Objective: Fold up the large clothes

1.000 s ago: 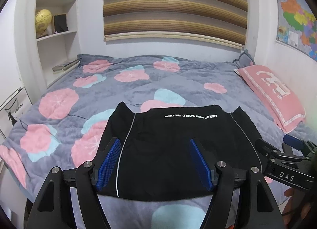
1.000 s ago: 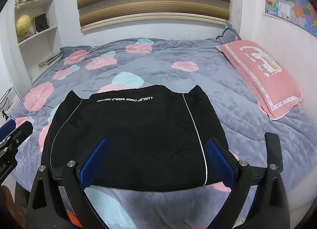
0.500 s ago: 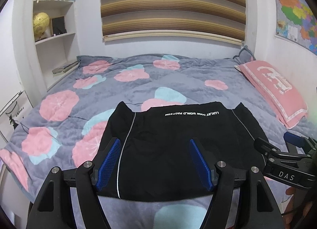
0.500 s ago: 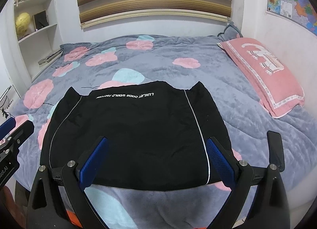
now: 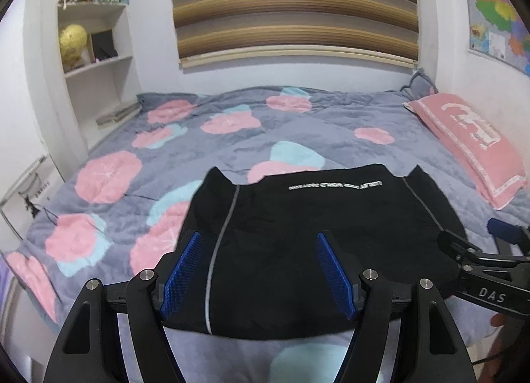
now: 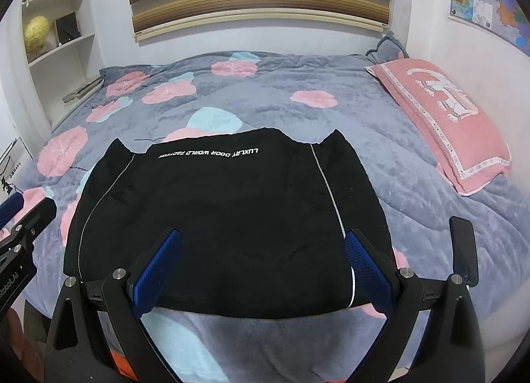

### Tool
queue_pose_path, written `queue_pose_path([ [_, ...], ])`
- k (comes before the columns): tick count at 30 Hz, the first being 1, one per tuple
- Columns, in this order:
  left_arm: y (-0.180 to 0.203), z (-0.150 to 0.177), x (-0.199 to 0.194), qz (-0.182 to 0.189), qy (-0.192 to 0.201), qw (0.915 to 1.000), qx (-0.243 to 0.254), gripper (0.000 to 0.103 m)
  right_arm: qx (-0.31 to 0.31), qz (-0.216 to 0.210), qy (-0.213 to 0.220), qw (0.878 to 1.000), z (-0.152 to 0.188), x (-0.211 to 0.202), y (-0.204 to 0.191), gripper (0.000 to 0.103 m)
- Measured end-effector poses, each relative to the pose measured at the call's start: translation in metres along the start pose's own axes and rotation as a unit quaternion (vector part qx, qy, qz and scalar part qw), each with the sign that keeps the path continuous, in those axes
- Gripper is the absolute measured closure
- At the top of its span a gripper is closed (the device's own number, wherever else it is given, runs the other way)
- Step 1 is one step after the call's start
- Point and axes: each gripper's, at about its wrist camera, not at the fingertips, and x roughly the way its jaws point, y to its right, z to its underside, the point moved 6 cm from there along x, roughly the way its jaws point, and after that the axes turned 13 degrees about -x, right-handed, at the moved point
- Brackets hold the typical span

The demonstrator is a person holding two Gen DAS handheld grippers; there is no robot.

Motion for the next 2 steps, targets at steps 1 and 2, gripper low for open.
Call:
queue_pose_path([
  [1,-0.0002,-0.0001,0.0009,0.003,-0.002,1.0000,0.000,0.030,0.000,0.000,-0.001,1.000,-0.0006,0.0006,0.0000,0.003],
  [2,0.0002,0.0002,0.0018,0.010,-0.008,0.9999,-0.002,0.030,-0.001,0.001,-0.001,1.000,-0.0008,0.0012,0.0001,0.003],
])
